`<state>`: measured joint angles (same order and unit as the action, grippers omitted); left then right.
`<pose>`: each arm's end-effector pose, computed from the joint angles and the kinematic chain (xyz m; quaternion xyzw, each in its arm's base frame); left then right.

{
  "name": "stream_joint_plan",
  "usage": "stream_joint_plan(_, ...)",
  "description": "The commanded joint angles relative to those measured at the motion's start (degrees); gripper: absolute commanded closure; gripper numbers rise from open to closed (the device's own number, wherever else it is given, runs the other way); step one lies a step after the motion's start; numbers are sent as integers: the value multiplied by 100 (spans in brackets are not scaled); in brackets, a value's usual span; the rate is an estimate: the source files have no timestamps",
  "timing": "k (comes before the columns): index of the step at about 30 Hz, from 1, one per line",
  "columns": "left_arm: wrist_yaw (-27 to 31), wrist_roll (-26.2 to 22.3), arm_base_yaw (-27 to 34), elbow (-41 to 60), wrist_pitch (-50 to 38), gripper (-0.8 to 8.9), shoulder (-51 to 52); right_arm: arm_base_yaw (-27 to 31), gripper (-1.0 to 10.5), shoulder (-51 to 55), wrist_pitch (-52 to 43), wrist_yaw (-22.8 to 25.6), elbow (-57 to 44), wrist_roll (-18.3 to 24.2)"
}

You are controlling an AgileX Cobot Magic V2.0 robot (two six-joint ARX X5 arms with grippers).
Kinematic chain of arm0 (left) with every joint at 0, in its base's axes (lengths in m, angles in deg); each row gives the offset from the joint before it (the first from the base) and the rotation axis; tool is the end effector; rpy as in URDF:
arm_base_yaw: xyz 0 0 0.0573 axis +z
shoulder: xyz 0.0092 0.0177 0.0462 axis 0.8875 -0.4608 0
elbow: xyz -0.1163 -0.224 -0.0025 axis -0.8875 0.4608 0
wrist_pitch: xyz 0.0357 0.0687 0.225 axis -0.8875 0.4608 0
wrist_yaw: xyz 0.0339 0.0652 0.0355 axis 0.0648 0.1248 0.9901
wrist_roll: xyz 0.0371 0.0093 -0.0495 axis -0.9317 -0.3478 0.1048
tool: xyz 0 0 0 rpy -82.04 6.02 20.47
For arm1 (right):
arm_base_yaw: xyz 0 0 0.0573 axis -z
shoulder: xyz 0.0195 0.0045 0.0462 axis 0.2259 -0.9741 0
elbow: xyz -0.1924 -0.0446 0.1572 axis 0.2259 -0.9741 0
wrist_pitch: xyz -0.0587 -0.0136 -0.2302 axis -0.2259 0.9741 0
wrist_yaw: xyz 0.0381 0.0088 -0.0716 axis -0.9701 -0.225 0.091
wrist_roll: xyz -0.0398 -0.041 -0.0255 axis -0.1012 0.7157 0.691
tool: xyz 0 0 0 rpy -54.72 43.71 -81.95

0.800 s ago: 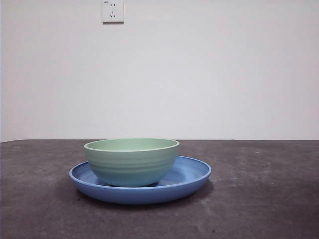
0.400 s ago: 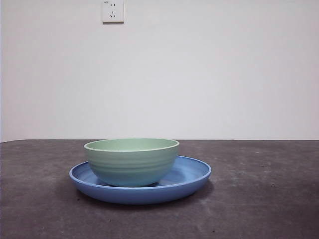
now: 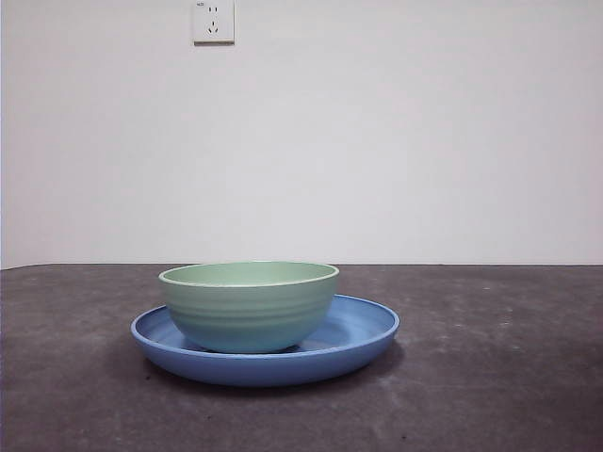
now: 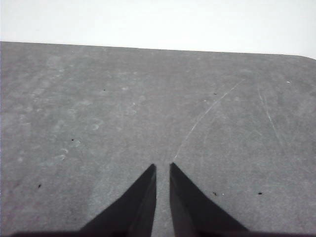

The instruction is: Place the green bowl on the blue plate

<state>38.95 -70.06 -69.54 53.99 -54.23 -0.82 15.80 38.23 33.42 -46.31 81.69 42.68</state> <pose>0.1044 -0.0150 0.1544 -0.0542 0.0803 -0.0810 0.9920 0.1064 -0.0050 0.1505 0.0005 0.0760 -0.0216 0.9969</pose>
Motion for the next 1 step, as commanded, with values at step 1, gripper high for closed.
stream_joint_plan(1,9,-4,-4,116,44,756,7,13,906,9,-77,13,-28,-61)
